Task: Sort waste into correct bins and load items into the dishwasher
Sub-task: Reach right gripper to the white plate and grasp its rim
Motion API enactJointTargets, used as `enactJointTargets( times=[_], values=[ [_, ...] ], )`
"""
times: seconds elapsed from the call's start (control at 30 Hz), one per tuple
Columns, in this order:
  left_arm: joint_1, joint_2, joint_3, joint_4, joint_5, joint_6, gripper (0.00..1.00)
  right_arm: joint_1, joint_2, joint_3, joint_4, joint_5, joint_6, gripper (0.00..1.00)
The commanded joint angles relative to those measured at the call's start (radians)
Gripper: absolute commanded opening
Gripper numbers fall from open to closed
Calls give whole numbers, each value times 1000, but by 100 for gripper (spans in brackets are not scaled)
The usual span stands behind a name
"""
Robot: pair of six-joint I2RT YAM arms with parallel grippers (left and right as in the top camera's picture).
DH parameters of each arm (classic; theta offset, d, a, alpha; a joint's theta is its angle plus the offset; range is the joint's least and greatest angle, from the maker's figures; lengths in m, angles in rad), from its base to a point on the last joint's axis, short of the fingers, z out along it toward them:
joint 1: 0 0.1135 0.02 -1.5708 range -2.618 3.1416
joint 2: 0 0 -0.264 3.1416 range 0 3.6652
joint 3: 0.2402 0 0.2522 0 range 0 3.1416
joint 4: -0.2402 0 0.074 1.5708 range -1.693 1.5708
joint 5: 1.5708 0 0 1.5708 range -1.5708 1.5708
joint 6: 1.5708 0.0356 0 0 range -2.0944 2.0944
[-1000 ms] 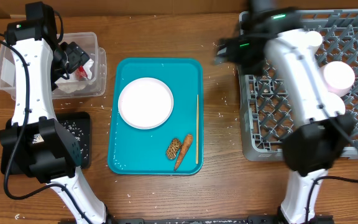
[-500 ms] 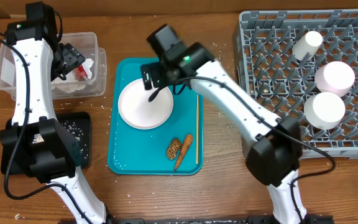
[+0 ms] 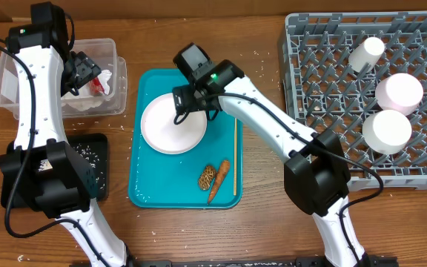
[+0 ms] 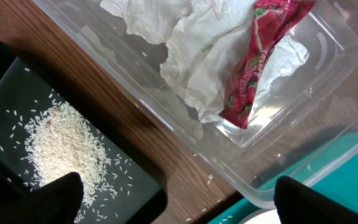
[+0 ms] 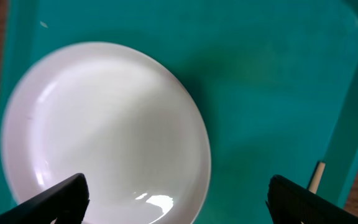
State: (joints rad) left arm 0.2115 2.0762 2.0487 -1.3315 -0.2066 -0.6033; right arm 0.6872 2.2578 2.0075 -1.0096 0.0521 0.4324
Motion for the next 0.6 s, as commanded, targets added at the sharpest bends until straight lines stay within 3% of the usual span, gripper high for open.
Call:
enactJointTargets(
  times=[0.0, 0.13, 0.4, 0.5, 0.57],
  values=[
    [3, -15, 8, 1, -17, -3, 100, -2, 62, -63, 16, -11, 33, 87],
    [3, -15, 8, 1, -17, -3, 100, -2, 78, -77, 27, -12, 33, 69],
    [3, -15, 8, 1, -17, -3, 100, -2, 79, -78, 44, -12, 42, 59],
    [3, -15, 8, 1, -17, -3, 100, -2, 79, -78, 43, -12, 56, 47],
    [3, -15, 8, 1, -17, -3, 100, -2, 79, -78, 42, -12, 68, 32]
  ],
)
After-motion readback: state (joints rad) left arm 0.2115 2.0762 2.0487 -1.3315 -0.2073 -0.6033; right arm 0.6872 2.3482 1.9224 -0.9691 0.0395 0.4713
